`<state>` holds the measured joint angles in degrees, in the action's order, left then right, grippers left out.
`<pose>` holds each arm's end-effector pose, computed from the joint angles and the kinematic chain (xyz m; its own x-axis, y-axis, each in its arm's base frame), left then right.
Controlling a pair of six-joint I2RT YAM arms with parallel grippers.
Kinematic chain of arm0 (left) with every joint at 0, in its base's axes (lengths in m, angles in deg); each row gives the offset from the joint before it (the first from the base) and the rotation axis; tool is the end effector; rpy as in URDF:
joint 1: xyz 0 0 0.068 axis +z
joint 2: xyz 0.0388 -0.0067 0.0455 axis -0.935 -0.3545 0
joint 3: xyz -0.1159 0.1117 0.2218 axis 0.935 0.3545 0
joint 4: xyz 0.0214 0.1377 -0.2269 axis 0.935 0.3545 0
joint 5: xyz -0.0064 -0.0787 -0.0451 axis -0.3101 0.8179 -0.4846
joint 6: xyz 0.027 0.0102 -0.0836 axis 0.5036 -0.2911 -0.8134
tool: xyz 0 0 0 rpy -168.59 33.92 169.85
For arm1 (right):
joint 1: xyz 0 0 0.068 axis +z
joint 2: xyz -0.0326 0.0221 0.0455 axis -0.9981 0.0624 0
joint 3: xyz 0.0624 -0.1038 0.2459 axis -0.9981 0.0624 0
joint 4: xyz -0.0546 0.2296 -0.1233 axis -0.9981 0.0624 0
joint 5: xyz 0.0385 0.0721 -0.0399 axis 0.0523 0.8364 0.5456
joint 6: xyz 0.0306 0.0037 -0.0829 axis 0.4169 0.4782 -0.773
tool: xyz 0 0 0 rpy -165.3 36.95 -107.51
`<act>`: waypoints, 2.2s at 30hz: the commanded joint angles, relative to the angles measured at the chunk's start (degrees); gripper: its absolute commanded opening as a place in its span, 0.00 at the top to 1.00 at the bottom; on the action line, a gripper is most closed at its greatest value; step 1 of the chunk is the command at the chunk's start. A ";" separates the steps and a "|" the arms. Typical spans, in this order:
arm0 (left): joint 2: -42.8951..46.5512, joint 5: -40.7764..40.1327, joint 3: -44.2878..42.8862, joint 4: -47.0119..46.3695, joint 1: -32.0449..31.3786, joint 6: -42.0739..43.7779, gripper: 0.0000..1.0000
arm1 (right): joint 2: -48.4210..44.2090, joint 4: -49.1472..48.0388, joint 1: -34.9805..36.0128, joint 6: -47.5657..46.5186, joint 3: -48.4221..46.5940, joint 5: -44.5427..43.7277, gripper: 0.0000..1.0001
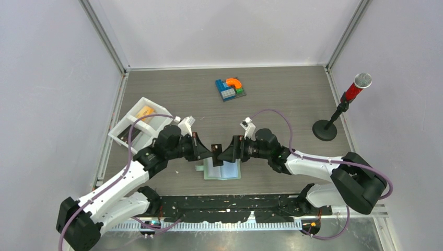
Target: Take the credit cards out of the card holder
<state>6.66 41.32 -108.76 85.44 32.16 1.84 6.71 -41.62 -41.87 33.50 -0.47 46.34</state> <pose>0.1703 -0.1620 0.2286 -0.8690 -0.2217 -0.4424 0.2268 0.6161 -0.7543 0.1892 0.2306 0.1686 -0.8317 0.0989 -0.5464 -0.4493 0.4582 0.7669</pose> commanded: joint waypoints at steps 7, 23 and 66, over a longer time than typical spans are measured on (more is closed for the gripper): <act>4.72 4.16 2.25 -8.23 1.08 0.53 1.00 | 9.58 -43.11 -3.95 17.31 5.67 18.00 0.29; 5.13 4.37 3.37 -6.92 1.82 -1.70 0.97 | 21.37 -66.00 -3.95 27.28 6.65 22.53 0.93; -9.28 26.84 -15.20 25.49 4.23 21.12 0.82 | 25.47 -65.49 8.07 26.57 1.47 32.44 0.95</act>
<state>-2.78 64.95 -124.02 112.58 36.26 21.95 31.69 -98.90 -34.24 60.53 2.46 78.33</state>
